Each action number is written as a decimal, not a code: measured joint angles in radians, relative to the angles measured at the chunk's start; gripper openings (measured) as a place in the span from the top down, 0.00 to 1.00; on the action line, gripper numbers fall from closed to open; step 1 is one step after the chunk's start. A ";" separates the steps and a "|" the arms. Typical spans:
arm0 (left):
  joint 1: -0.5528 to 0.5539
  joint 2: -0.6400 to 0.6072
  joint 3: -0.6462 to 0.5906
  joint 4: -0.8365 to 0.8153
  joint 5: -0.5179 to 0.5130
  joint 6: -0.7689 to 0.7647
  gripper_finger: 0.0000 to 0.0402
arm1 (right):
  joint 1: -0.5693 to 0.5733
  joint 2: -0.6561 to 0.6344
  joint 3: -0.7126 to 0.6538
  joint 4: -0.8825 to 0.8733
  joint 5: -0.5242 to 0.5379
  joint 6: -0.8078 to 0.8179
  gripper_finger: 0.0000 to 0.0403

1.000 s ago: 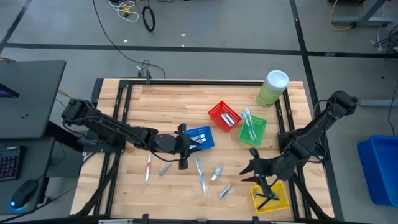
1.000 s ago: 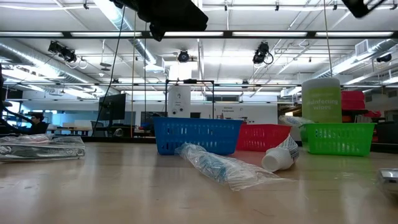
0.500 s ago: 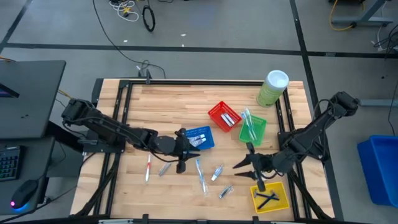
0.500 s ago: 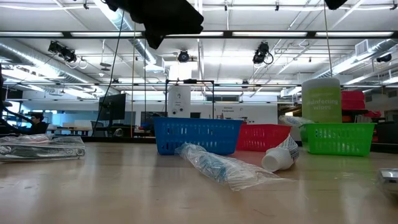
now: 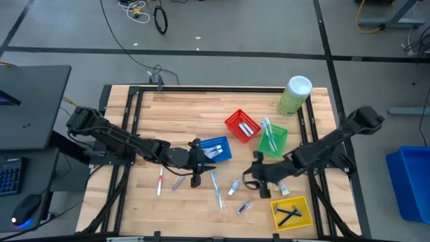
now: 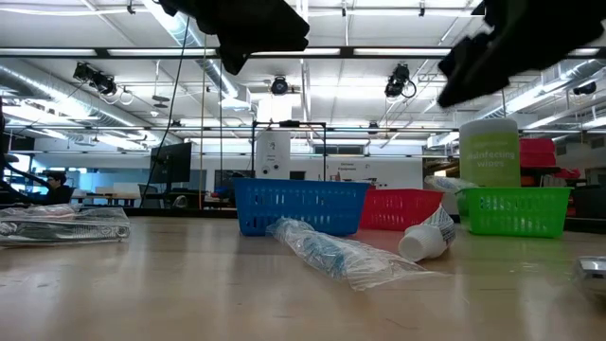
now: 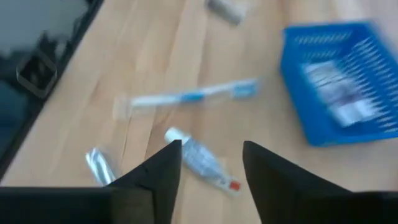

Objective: Pick & Place Travel size toiletries
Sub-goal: Put the white toothpaste into the blue bin

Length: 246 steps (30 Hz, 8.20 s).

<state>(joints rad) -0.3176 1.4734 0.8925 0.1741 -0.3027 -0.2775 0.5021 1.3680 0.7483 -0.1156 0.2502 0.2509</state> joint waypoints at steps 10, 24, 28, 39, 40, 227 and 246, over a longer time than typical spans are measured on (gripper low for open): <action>0.000 0.000 0.000 0.000 0.000 0.005 0.75 | -0.066 0.222 0.000 0.032 -0.044 -0.182 0.37; 0.000 0.000 0.001 0.000 0.000 0.008 0.75 | -0.122 0.342 0.000 0.129 -0.193 -0.211 0.54; 0.000 0.000 0.001 0.000 0.000 0.005 0.75 | -0.121 0.343 0.000 0.128 -0.210 -0.203 0.68; 0.000 0.000 0.001 -0.001 0.000 0.005 0.75 | -0.121 0.343 0.000 0.121 -0.210 -0.162 0.94; 0.000 0.000 0.001 -0.001 0.000 0.005 0.75 | -0.121 0.343 0.000 0.123 -0.210 -0.162 0.95; 0.165 0.232 0.058 0.532 -0.289 0.379 0.45 | -0.372 -0.183 -0.181 0.860 0.323 -0.258 0.80; 0.238 0.264 0.164 0.470 -0.222 0.365 0.45 | -0.392 -0.179 -0.181 0.885 0.212 -0.098 0.80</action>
<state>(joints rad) -0.0792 1.7374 1.0565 0.6445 -0.5250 0.0870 0.1097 1.1892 0.5674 0.7694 0.4621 0.1528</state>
